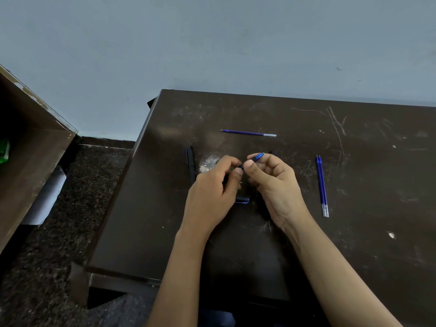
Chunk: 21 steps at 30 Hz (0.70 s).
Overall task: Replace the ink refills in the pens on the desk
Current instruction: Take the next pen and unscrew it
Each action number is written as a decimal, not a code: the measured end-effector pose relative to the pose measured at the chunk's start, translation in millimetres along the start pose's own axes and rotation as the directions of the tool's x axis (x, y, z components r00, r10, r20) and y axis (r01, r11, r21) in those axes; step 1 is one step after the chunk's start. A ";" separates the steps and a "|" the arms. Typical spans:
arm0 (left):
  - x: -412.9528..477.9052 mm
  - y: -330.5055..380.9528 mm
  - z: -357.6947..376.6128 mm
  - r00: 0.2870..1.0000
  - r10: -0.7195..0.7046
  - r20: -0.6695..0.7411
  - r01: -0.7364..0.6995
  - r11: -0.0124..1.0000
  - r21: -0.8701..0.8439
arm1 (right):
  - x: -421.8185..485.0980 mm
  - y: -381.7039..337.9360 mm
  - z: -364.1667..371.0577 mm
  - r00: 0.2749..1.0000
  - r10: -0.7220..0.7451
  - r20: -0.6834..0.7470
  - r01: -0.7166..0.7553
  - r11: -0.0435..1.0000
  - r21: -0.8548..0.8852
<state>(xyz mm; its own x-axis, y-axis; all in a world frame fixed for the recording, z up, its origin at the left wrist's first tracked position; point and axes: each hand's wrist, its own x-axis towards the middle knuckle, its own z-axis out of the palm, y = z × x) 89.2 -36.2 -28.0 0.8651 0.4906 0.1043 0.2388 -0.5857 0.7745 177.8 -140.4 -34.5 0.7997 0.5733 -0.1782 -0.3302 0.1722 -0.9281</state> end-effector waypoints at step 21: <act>-0.1 -1.4 -4.4 0.999 -0.035 -0.026 0.039 0.991 0.129 | 3.5 -10.1 -6.2 0.960 -0.040 -0.277 0.124 0.948 0.294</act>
<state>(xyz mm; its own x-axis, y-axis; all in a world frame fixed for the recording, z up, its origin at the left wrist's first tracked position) 86.8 -32.6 -26.4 0.8442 0.5278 0.0931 0.3270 -0.6449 0.6908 187.0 -145.1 -27.8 0.9198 0.3216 -0.2247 -0.3611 0.4700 -0.8055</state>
